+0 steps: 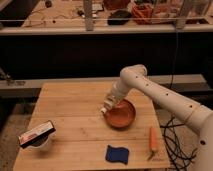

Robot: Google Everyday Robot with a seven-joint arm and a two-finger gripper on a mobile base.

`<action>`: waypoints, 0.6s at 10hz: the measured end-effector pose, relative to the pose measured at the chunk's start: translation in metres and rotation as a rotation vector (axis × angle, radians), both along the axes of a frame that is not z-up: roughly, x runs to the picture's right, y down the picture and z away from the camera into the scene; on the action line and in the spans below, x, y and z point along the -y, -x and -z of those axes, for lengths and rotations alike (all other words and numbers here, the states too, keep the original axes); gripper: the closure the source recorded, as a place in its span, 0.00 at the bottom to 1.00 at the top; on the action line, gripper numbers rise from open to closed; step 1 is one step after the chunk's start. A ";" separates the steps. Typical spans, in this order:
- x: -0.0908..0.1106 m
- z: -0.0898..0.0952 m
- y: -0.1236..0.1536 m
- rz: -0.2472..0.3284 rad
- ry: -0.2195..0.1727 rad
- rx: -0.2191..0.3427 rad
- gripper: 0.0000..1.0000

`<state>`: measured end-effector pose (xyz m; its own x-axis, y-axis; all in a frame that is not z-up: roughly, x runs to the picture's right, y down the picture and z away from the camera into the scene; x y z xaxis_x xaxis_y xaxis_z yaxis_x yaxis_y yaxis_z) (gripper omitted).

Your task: Place the bottle in the ceramic bowl

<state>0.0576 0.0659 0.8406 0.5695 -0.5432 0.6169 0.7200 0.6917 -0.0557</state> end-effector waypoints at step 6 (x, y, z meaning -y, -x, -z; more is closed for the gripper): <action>-0.002 0.003 -0.015 -0.019 0.001 -0.015 0.85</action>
